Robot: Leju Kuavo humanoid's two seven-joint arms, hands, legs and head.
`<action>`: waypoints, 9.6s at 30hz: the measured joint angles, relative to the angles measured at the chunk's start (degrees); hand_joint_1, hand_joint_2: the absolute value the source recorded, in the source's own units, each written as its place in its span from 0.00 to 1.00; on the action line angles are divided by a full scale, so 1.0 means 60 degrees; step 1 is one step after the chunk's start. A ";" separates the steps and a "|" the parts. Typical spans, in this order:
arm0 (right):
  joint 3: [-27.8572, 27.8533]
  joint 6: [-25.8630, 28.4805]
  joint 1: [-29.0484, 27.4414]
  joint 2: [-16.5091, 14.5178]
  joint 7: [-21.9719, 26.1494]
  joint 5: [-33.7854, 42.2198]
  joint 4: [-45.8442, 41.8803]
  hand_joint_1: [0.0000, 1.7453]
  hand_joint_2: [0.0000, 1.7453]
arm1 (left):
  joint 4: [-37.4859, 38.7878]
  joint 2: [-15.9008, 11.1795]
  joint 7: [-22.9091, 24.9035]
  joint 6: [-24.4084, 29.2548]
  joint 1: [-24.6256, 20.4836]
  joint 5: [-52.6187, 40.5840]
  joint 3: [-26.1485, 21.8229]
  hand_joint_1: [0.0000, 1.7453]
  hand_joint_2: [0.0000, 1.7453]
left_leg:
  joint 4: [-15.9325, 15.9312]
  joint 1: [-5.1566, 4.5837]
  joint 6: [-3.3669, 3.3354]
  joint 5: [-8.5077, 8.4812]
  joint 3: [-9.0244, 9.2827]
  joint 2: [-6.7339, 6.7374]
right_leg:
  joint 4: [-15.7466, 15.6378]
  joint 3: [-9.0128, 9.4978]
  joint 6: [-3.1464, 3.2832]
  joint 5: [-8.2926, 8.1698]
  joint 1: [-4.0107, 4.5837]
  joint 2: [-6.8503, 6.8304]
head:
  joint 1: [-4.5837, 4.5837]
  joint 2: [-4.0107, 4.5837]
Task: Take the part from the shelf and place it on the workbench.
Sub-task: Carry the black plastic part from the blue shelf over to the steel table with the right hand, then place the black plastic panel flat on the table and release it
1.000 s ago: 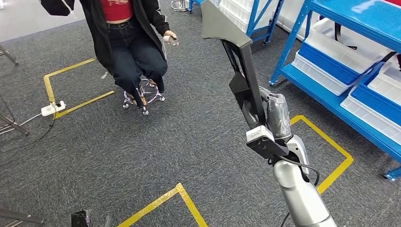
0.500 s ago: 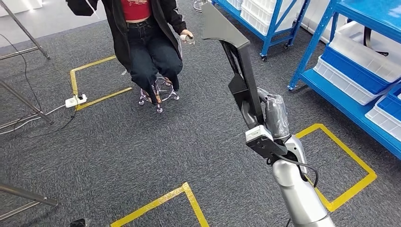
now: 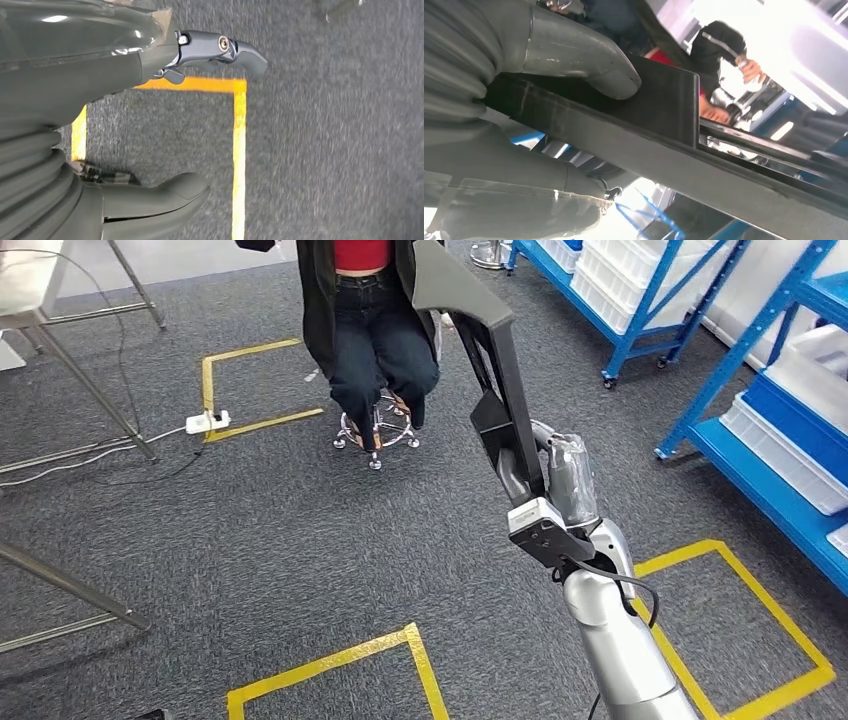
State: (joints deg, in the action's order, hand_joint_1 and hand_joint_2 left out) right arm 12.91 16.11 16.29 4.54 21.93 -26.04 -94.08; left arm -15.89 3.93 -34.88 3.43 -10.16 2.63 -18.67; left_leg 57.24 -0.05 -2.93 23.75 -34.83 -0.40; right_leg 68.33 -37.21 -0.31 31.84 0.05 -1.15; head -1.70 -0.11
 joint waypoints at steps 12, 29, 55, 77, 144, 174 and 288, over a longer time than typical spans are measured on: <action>-0.0003 -0.0025 0.0176 -0.0007 -0.0019 0.0077 0.0261 1.00 1.00 | 0.0006 0.0007 -0.0059 0.0001 0.0063 -0.0044 -0.0091 0.00 1.00 | 0.0289 0.0151 0.0497 0.0046 -0.0317 -0.0818 | -0.1534 0.0644 -0.0250 -0.0845 -0.0327 0.0442 | 0.0013 0.0000; -0.0007 -0.0063 0.0287 0.0005 -0.0039 0.0108 0.0371 1.00 1.00 | 0.0001 0.0014 -0.0092 0.0036 -0.0039 -0.0052 -0.0100 0.00 1.00 | 0.0030 -0.0030 -0.0020 -0.0024 -0.0041 0.0141 | -0.0897 0.0472 -0.0086 -0.0352 0.0006 -0.0252 | 0.0053 0.0000; 0.0007 0.0011 0.0187 -0.0050 0.0077 0.0257 0.0580 1.00 1.00 | 0.0011 0.0004 -0.0236 -0.0030 0.0030 -0.0053 -0.0202 0.00 1.00 | 0.0334 -0.0097 0.0263 0.0146 -0.0235 0.0492 | -0.1567 0.0743 -0.0062 -0.0736 -0.0032 -0.0676 | 0.0122 0.0000; -0.0076 0.0006 -0.0083 -0.0018 0.0292 0.0335 0.0574 1.00 1.00 | 0.0015 -0.0004 -0.0313 0.0060 0.0166 -0.0082 -0.0361 0.00 1.00 | 0.2269 0.0085 0.0534 0.1072 -0.1242 -0.0044 | -0.1557 0.0600 0.0008 -0.0911 -0.0239 0.0000 | 0.0144 0.0000; -0.0652 -0.0334 -0.0338 0.0332 -0.0050 0.0385 -0.0098 1.00 1.00 | 0.0010 -0.0035 -0.0526 -0.0155 0.0324 -0.0163 -0.0806 0.00 1.00 | 0.0901 0.0042 0.0330 0.0282 -0.0500 0.0449 | -0.1601 0.0692 -0.0063 -0.0846 -0.0158 -0.0462 | 0.0141 0.0000; -0.0538 -0.0001 0.1082 0.0281 0.0833 0.0898 0.1377 1.00 1.00 | 0.0024 -0.0169 -0.0554 -0.0026 0.0226 -0.0199 -0.1150 0.00 1.00 | 0.0173 0.0014 0.0027 0.0131 -0.0100 -0.0450 | -0.1608 0.0543 -0.0405 -0.0931 -0.0184 0.0272 | 0.0087 0.0000; 0.1282 -0.2897 0.7608 0.2208 -0.2048 -0.0560 0.5935 1.00 1.00 | 0.0117 -0.0105 -0.0481 -0.0394 0.0063 -0.0664 -0.1046 0.00 1.00 | 0.0310 0.0203 0.0470 0.0025 -0.0372 0.0038 | -0.1874 0.0571 -0.0399 -0.1155 -0.0274 0.0203 | 0.0129 0.0000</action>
State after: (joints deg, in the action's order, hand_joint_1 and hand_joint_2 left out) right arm 20.61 -1.27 61.93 17.79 9.64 -29.40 -58.47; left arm -15.19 3.30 -37.77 1.07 -9.78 -1.35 -24.94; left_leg 59.10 1.17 -0.11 23.90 -37.07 -0.18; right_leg 57.09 -33.79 -2.70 24.91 -1.59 0.07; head -0.92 -0.11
